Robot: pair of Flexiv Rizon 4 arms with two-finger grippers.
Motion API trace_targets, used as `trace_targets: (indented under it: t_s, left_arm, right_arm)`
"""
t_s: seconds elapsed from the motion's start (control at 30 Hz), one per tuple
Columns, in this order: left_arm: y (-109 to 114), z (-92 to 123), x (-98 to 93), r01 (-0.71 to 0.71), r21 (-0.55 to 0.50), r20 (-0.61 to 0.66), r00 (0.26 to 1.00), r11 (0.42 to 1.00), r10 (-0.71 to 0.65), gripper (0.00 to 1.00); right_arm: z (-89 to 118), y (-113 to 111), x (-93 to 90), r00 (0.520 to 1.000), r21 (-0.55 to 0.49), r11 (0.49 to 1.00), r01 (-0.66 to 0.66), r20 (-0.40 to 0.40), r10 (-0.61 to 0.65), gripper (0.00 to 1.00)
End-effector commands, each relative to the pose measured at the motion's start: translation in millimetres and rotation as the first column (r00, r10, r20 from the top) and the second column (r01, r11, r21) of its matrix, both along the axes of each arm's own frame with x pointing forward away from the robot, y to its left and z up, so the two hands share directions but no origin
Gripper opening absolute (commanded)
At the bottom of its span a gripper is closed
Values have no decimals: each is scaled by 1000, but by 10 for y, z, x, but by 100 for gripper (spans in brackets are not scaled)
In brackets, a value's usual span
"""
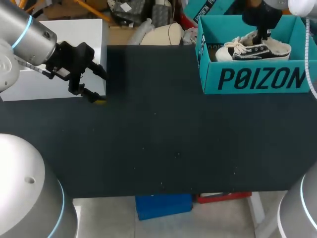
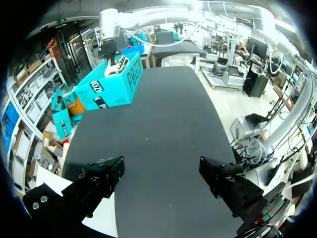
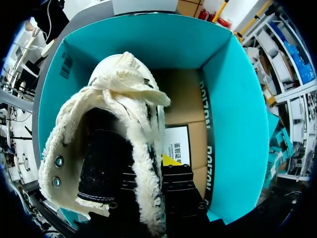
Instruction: Take the shoe out of the shoebox, open the shoe tongue, remove and reinsert the insole, then place the shoe into the shoebox
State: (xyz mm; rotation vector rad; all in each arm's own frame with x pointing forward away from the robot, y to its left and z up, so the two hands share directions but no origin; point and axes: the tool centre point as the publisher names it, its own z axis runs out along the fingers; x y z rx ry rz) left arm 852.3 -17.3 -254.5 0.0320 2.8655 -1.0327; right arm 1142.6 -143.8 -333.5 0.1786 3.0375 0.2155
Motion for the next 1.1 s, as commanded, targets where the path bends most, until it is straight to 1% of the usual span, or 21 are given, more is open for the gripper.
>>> trace_targets:
  t_s: [0.03,0.37,0.53,0.57,0.63,0.7,0.77,0.83,0.97,1.03,1.1]
  left_arm:
    - [-4,-14,-4,-2,0,4,1000,1000,2,100]
    - [-4,-14,-4,-2,0,4,1000,1000,2,100]
    - [-4,-14,-4,-2,0,4,1000,1000,2,100]
    - [-4,-14,-4,-2,0,4,1000,1000,2,100]
    - [-4,-14,-4,-2,0,4,1000,1000,2,100]
    - [-4,-14,-4,-2,0,4,1000,1000,2,100]
    - [-4,-14,-4,-2,0,4,1000,1000,2,100]
    - [-4,-14,-4,-2,0,4,1000,1000,2,100]
    - [-4,-14,-4,-2,0,4,1000,1000,2,100]
    - [-4,-14,-4,-2,0,4,1000,1000,2,100]
    - [-4,-14,-4,-2,0,4,1000,1000,2,100]
  right_arm:
    - [-138,7,67,1000,13,1000,-5,-16,5,0]
    - [-359,23,4,999,20,1000,-3,-51,4,0]
    - [-450,15,-35,999,18,1000,0,-48,1,0]
    - [-459,15,-38,999,14,1000,-1,-43,2,3]
    - [-489,15,-56,999,13,1000,3,-53,-2,26]
    - [-498,14,-63,999,14,1000,4,-54,-3,34]
    - [-501,12,-77,998,13,1000,7,-62,-6,39]
    - [-492,8,-91,998,7,1000,7,-68,-7,39]
    - [-379,-14,-123,998,-7,1000,14,-65,-14,35]
    - [-283,-33,-142,998,-18,1000,17,-63,-18,32]
    - [-150,-50,-159,998,-29,999,17,-56,-19,32]
